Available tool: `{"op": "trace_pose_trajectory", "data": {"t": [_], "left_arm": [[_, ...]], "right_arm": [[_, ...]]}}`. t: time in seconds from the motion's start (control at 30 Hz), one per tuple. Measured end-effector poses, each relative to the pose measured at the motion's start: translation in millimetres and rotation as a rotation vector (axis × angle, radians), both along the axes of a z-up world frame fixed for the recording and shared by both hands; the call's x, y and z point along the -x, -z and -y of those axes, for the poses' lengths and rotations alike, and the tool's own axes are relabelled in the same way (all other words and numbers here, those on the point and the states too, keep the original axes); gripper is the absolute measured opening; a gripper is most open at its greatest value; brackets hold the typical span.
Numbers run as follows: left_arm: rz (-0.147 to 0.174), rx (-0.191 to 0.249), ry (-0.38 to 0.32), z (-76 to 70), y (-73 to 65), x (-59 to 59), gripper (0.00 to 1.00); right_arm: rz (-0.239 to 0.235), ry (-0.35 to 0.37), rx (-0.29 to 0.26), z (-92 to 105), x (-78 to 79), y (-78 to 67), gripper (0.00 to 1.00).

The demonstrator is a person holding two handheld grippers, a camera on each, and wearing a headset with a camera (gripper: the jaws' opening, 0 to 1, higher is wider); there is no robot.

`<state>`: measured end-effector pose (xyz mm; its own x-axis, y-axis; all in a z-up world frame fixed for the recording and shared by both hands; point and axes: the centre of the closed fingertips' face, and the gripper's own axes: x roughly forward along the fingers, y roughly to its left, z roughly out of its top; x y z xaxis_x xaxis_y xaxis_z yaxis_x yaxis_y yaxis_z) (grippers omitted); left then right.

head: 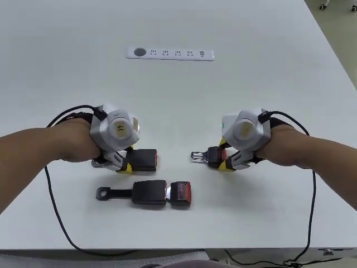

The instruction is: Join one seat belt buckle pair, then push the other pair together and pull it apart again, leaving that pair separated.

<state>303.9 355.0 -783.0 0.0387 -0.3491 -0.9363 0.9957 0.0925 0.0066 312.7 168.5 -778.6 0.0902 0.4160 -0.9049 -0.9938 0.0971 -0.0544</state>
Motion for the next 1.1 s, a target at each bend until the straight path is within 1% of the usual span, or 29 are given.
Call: {"op": "trace_pose_trajectory", "data": {"t": [0.13, 0.2, 0.33, 0.4, 0.43, 0.47, 0.6, 0.67, 0.73, 0.8, 0.87, 0.93, 1.0, 1.03, 1.1], "left_arm": [[0.003, 0.002, -0.007, 0.4, 0.3, 0.0, 0.32], [0.004, 0.003, -0.009, 0.6, 0.5, -0.3, 0.32], [0.004, 0.007, -0.021, 0.7, 0.8, -0.9, 0.32], [0.002, 0.01, -0.037, 1.3, 0.4, -0.6, 0.32], [0.001, 0.013, -0.045, 1.7, 0.2, -0.3, 0.32], [0.002, 0.014, -0.044, 2.1, 0.1, 0.0, 0.32], [0.005, 0.017, -0.048, 2.8, 0.2, 0.1, 0.32], [0.005, 0.018, -0.047, 3.1, 0.0, 0.2, 0.32], [0.004, 0.019, -0.048, 3.3, -0.1, 0.2, 0.32], [0.001, 0.019, -0.05, 2.8, 0.6, -0.6, 0.32], [0.002, 0.015, -0.041, 3.1, 1.3, -0.5, 0.32], [0.002, 0.009, -0.032, 3.7, 1.1, 0.2, 0.32], [0.003, 0.007, -0.021, 3.8, 1.7, -0.2, 0.32], [0.004, 0.006, -0.018, 4.0, 1.9, -0.5, 0.32], [0.008, 0.007, -0.008, 3.9, 1.4, -1.2, 0.32]], "right_arm": [[0.006, -0.026, -0.017, -23.1, 4.2, 0.2, 0.31], [0.007, -0.025, -0.027, -32.8, 4.0, 2.1, 0.31], [0.01, -0.027, -0.038, -46.9, 3.4, 4.6, 0.31], [0.013, -0.027, -0.038, -53.8, 5.7, 0.6, 0.31], [0.017, -0.03, -0.04, -57.3, 3.6, 4.4, 0.31], [0.016, -0.03, -0.041, -59.1, 3.4, 5.0, 0.31], [0.019, -0.046, -0.037, -66.6, 7.9, -0.7, 0.31], [0.021, -0.054, -0.034, -70.7, 8.8, -0.4, 0.31], [0.023, -0.066, -0.035, -76.4, 8.0, 3.7, 0.31], [0.032, -0.078, -0.034, -79.0, 8.7, 0.5, 0.31], [0.03, -0.083, -0.039, -81.4, 7.8, 1.7, 0.31], [0.031, -0.086, -0.053, -84.5, 8.6, -2.4, 0.31], [0.029, -0.088, -0.055, -85.8, 7.2, 2.1, 0.31], [0.03, -0.089, -0.054, -86.2, 9.4, -0.1, 0.31], [0.025, -0.086, -0.055, -86.6, 9.3, 0.8, 0.31]]}}
